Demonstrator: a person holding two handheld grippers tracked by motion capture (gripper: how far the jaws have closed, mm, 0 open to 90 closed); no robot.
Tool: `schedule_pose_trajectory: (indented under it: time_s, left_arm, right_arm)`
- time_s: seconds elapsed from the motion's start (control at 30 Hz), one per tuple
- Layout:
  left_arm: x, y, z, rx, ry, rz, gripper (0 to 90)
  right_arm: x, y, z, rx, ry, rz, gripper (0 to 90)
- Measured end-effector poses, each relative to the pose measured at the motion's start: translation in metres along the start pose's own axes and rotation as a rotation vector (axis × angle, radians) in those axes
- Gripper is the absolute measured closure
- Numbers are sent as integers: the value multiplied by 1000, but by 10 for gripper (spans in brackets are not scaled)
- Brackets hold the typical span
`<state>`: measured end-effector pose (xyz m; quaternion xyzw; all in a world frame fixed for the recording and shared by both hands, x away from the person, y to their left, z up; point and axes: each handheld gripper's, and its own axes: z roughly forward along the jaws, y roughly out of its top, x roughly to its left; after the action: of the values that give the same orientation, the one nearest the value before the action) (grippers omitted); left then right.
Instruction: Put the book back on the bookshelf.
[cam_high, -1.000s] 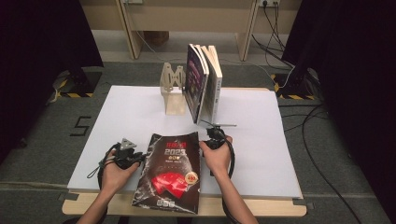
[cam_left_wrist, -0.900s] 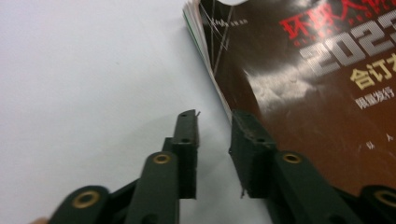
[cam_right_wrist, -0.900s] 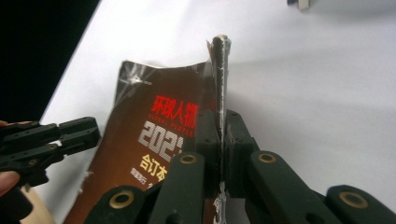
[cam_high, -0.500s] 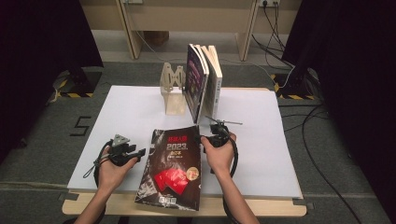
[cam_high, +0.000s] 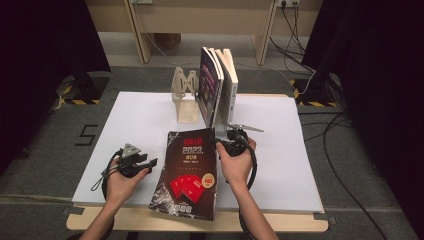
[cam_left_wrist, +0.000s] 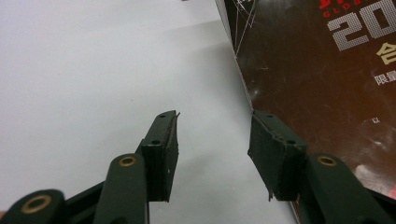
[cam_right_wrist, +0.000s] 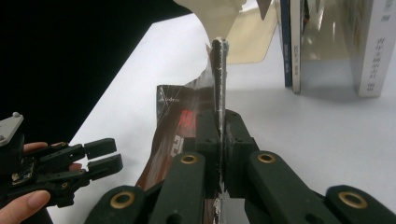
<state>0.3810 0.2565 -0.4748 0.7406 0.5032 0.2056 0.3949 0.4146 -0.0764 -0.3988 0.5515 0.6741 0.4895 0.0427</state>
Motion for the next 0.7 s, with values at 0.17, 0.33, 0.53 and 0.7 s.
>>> schedule_pose_trajectory:
  time_s: [0.17, 0.33, 0.53, 0.7]
  left_arm:
    - [-1, 1, 0, -21, -4, 10, 527]
    - [-2, 4, 0, -20, -6, 13, 522]
    - [-2, 8, 1, -31, -13, 7, 505]
    - [-4, 13, 0, -57, -27, 2, 495]
  right_arm:
    - [1, 2, -4, -32, -2, -9, 875]
    - [3, 4, -6, -53, -3, -14, 875]
    - [7, 6, -10, -89, -2, -28, 876]
    - [12, 11, -14, -121, -8, -43, 875]
